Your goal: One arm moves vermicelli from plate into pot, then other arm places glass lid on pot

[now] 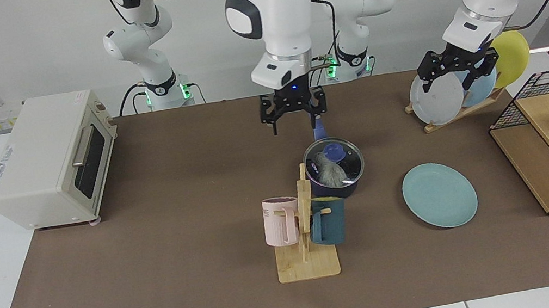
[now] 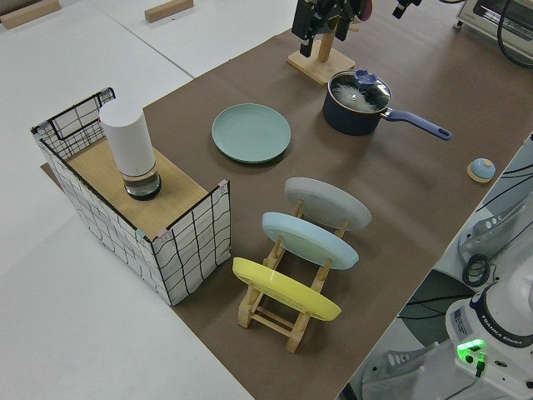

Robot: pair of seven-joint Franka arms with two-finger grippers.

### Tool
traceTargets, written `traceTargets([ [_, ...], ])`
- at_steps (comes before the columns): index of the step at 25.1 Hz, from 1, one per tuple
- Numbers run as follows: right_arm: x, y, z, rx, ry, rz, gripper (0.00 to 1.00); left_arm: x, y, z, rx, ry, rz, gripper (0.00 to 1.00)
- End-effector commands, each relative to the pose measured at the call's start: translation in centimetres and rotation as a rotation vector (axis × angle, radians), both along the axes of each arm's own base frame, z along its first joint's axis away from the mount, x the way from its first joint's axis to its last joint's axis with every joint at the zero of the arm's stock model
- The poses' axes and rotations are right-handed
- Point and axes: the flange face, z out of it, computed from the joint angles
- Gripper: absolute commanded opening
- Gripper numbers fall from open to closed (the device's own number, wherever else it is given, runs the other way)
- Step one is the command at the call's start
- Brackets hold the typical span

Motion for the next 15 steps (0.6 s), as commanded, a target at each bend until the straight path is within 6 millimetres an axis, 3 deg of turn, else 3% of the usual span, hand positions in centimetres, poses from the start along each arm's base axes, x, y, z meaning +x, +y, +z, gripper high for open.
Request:
traceTargets([
  [1, -1.5, -10.1, 1.3, 0.007, 0.053, -0.059, 1.00, -0.6, 0.0, 0.3, -0.012, 0.008, -0.014, 1.00],
  [7, -0.7, -20.7, 2.2, -0.022, 0.085, -0.037, 1.00, -0.7, -0.2, 0.2, -0.011, 0.013, -0.011, 1.00],
  [15, 1.5, -32.8, 2.6, -0.048, 0.115, 0.020, 1.00, -0.6, -0.1, 0.3, -0.011, 0.010, -0.007, 1.00],
])
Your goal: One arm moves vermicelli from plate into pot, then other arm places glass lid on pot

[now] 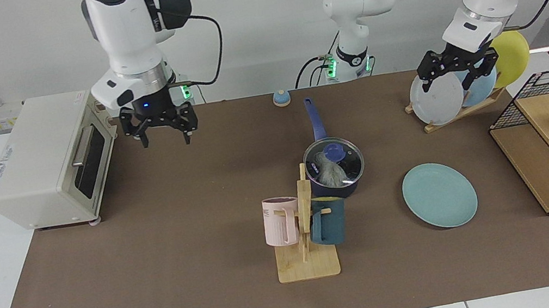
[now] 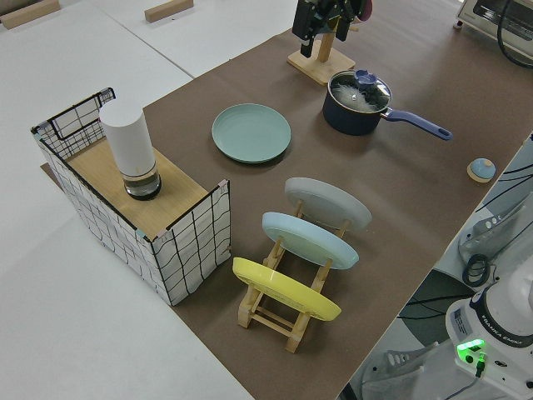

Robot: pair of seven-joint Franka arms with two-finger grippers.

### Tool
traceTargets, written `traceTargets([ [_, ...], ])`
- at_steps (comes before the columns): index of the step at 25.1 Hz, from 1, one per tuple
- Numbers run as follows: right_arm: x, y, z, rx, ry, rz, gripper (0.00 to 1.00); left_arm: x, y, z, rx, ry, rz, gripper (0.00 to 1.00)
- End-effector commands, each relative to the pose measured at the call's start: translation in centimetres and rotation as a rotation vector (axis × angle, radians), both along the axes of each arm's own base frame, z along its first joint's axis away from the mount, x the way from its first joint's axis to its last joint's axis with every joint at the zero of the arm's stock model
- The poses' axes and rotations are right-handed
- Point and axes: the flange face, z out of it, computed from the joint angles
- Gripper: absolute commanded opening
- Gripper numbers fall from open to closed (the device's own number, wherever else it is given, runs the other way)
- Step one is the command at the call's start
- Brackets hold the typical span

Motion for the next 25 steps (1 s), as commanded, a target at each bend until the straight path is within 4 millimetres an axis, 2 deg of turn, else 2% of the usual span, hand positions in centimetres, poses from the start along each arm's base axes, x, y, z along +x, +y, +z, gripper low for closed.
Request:
traceTargets([
  [1, 0.0, -5.4, -0.3, 0.010, 0.024, 0.052, 1.00, -0.5, 0.0, 0.3, -0.010, 0.006, -0.005, 1.00],
  [5, 0.1, -8.5, -0.3, 0.009, 0.034, 0.013, 1.00, -0.5, 0.3, 0.3, -0.010, 0.006, 0.000, 1.00],
  [7, -0.2, -9.2, -0.5, 0.009, 0.042, 0.004, 1.00, -0.5, 0.4, 0.2, -0.010, 0.007, 0.002, 1.00],
  [16, -0.6, -9.1, -0.4, 0.011, 0.063, 0.012, 1.00, -0.5, 0.4, 0.3, -0.010, 0.006, 0.000, 1.00],
  [20, -0.3, -8.4, -0.4, 0.119, 0.055, 0.023, 1.00, -0.5, 0.4, 0.3, -0.010, 0.006, 0.000, 1.00],
  [25, -0.2, -8.4, -0.1, 0.125, 0.053, 0.029, 1.00, -0.5, 0.4, 0.3, -0.010, 0.006, 0.000, 1.00],
])
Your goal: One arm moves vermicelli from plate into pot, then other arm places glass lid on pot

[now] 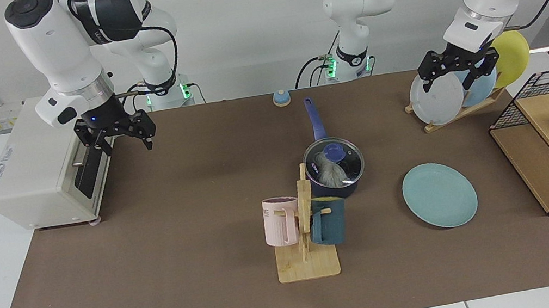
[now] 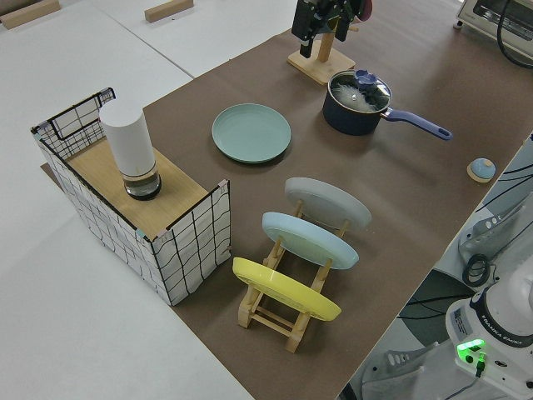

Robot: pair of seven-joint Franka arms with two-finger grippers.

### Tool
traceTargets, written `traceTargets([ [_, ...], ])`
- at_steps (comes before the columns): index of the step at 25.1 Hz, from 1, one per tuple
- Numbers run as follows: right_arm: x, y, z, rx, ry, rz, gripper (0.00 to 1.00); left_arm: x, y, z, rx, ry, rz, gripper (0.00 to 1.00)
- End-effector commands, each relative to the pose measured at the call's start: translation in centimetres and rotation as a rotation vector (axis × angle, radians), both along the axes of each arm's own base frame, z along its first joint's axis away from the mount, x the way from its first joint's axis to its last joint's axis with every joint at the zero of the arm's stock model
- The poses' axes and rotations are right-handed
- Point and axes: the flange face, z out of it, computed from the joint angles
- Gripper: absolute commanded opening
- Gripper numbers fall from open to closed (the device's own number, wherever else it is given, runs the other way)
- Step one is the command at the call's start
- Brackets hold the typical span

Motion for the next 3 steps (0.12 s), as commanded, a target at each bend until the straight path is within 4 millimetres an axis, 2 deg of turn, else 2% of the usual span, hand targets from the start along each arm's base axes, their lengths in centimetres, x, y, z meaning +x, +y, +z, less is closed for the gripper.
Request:
traceTargets([
  [1, -0.41, -0.54, 0.32, 0.025, -0.003, 0.023, 1.00, -0.54, 0.20, 0.22, -0.010, 0.007, -0.001, 1.00],
  [3, -0.45, -0.80, 0.40, 0.025, -0.003, 0.019, 1.00, -0.54, 0.20, 0.22, -0.010, 0.007, -0.001, 1.00],
])
